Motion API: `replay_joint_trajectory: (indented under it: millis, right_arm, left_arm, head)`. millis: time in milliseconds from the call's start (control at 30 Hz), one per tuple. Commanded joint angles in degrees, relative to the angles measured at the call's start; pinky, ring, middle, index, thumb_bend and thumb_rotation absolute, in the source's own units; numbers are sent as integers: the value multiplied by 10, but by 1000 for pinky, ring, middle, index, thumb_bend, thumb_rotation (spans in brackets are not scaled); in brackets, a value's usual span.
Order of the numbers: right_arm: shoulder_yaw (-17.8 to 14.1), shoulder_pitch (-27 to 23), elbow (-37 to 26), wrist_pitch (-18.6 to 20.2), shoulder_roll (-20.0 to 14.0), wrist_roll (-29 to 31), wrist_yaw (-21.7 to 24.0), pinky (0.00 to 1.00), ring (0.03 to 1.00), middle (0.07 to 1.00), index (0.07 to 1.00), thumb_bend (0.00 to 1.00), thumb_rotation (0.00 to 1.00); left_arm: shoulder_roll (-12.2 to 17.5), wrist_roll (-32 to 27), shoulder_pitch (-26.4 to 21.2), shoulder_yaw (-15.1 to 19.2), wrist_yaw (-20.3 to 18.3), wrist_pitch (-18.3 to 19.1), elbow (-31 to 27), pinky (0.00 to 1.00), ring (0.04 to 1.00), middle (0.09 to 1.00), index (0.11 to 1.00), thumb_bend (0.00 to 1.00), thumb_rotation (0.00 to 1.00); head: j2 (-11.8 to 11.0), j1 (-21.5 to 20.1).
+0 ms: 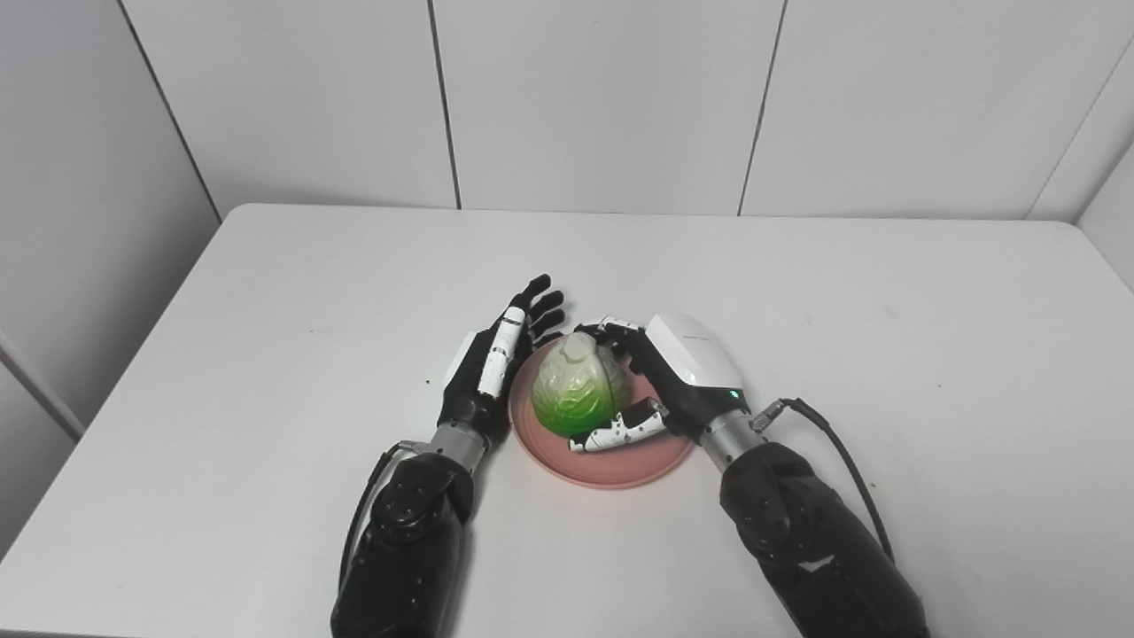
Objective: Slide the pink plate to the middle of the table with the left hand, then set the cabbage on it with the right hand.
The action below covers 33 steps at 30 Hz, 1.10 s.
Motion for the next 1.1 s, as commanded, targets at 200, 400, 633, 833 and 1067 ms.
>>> replay_joint_trajectory:
  millis: [200,400,633,833,1067]
  right_arm:
    - [-5,-24,-26,-17,-11,-6,22,771,862,912,923,871,420]
    - [-6,-29,-38,-14,-19,-11,33,827,909,987,997,932,480]
    - [-13,-28,-62,-11,-28,-7,51,851,920,1000,1000,999,544]
    - [-33,-18,-98,-26,-39,20,51,881,955,1000,1000,1000,561]
    - [-92,27,-127,-80,-35,91,-2,799,945,1000,1000,1000,627]
  left_arm:
    - [1,-1,15,-5,-4,47,9,891,935,940,934,391,1000]
    - [4,1,14,-7,-5,50,9,902,934,941,936,392,1000]
    - [5,2,14,-7,-5,48,10,894,919,932,928,391,1000]
    - [6,0,16,-5,-3,50,7,893,920,926,923,393,1000]
    - [13,13,32,-4,1,15,-8,905,922,929,924,419,1000]
  head:
    - [0,-1]
    - [0,-1]
    - [-1,-5]
    - [-1,-11]
    - [-2,-22]
